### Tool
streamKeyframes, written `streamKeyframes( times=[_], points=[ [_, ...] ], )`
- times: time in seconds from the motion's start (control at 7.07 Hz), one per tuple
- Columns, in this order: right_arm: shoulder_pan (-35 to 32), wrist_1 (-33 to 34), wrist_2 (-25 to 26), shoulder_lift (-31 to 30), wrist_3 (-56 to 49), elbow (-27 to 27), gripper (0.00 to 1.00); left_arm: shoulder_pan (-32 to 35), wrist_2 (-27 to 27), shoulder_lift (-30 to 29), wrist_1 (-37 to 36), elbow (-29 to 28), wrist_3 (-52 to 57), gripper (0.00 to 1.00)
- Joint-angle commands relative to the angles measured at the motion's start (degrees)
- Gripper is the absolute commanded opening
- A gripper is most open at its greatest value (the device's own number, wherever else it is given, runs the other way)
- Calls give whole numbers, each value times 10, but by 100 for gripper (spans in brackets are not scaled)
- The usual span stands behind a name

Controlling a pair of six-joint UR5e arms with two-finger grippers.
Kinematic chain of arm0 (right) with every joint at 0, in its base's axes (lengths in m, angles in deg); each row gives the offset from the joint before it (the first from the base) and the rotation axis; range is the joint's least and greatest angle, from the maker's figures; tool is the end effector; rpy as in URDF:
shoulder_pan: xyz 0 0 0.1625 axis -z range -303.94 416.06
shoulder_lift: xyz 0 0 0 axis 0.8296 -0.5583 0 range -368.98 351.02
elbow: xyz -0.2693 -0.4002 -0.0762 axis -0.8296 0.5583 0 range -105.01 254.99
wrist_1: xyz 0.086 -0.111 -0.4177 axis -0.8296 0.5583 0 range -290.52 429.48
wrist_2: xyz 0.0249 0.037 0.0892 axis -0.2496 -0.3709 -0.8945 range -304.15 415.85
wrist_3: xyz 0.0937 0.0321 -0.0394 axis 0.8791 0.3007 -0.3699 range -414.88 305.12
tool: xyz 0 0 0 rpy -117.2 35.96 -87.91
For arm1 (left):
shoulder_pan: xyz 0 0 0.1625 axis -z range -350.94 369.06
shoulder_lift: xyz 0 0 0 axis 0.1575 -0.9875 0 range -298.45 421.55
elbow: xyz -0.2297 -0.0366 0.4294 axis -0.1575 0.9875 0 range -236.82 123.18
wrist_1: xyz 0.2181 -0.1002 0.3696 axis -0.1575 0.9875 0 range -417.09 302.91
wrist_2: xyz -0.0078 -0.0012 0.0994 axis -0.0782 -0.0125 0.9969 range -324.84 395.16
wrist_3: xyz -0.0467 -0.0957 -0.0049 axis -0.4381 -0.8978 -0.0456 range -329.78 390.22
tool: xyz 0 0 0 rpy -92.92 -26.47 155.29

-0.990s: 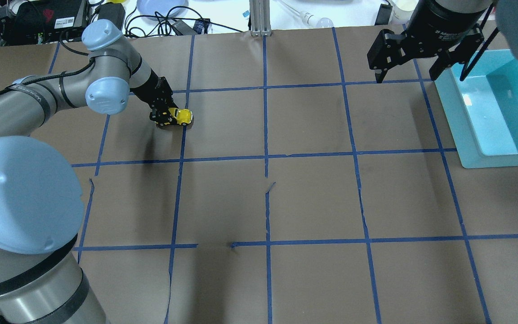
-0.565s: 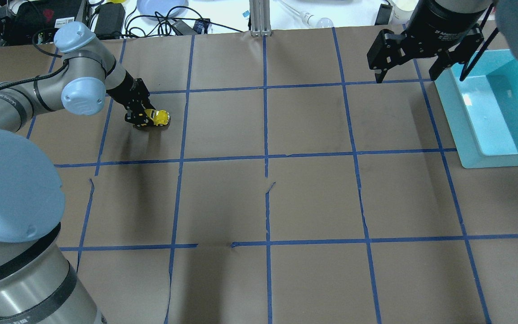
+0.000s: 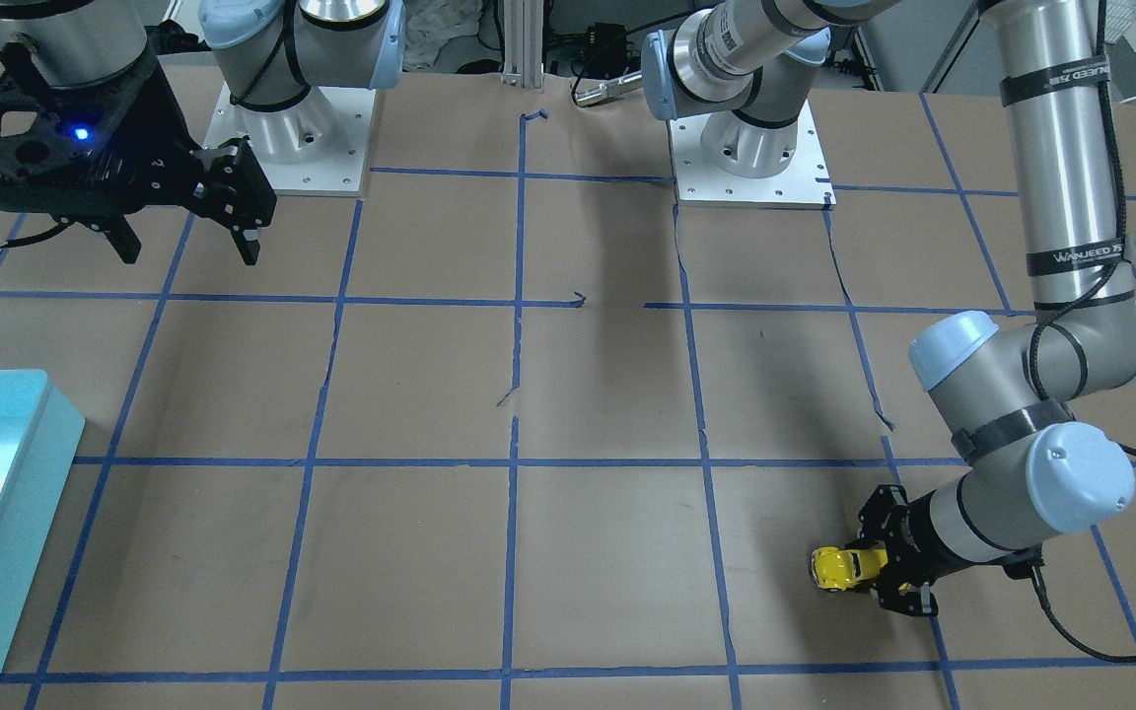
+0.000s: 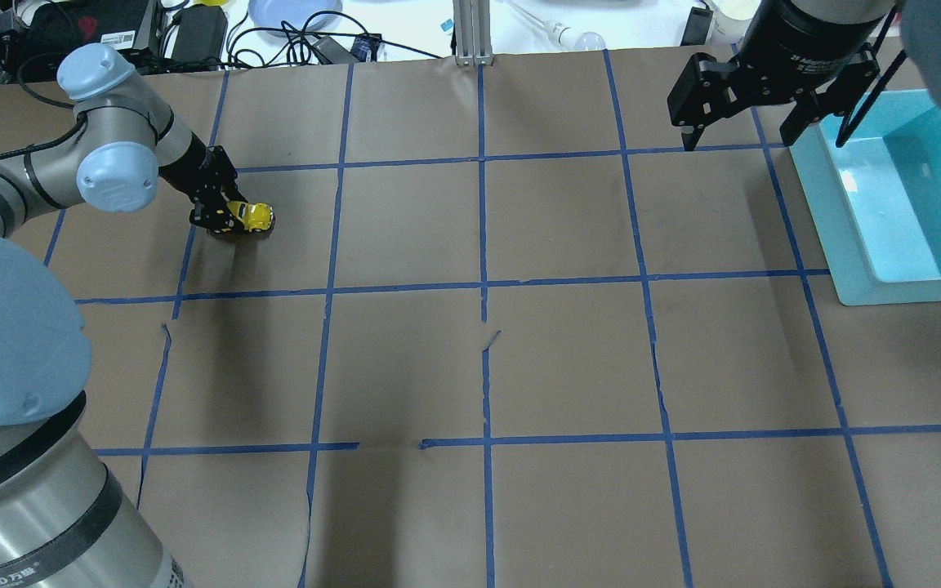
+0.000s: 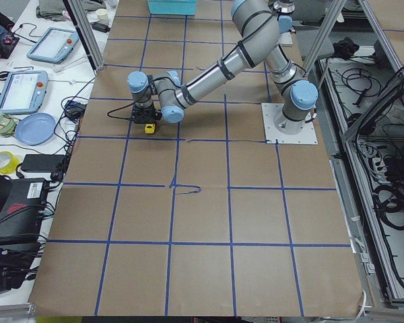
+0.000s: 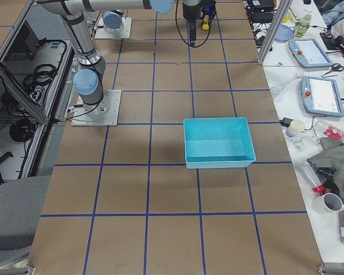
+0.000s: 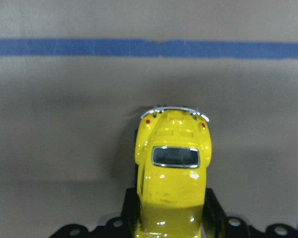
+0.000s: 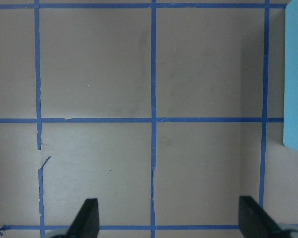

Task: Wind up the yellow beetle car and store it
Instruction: 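Drag the held car back along the table toward the left arm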

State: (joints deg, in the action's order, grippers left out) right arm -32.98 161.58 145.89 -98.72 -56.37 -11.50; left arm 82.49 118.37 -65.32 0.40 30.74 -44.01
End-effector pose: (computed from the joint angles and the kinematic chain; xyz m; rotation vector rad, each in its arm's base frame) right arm 0.1244 -0.5330 0.5778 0.0145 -3.1353 0.1466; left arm 0.0700 -0.7466 0.2065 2.1745 -2.1403 -0.1319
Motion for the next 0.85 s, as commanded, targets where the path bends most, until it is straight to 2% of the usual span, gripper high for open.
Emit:
streamKeyframes(
  times=[0.0,0.28,0.42,0.57,0.71],
  points=[
    [0,0,0,0,0,0,100,-26,-1,1,-1,-1,17,0],
    [0,0,0,0,0,0,100,-32,-4,0,-1,-1,21,0],
    [0,-1,0,0,0,0,100,-35,-9,0,-3,-4,20,22],
    [0,0,0,0,0,0,100,-36,-16,10,-6,-4,17,81],
    [0,0,0,0,0,0,100,-35,-10,13,-7,-2,15,93]
  ],
)
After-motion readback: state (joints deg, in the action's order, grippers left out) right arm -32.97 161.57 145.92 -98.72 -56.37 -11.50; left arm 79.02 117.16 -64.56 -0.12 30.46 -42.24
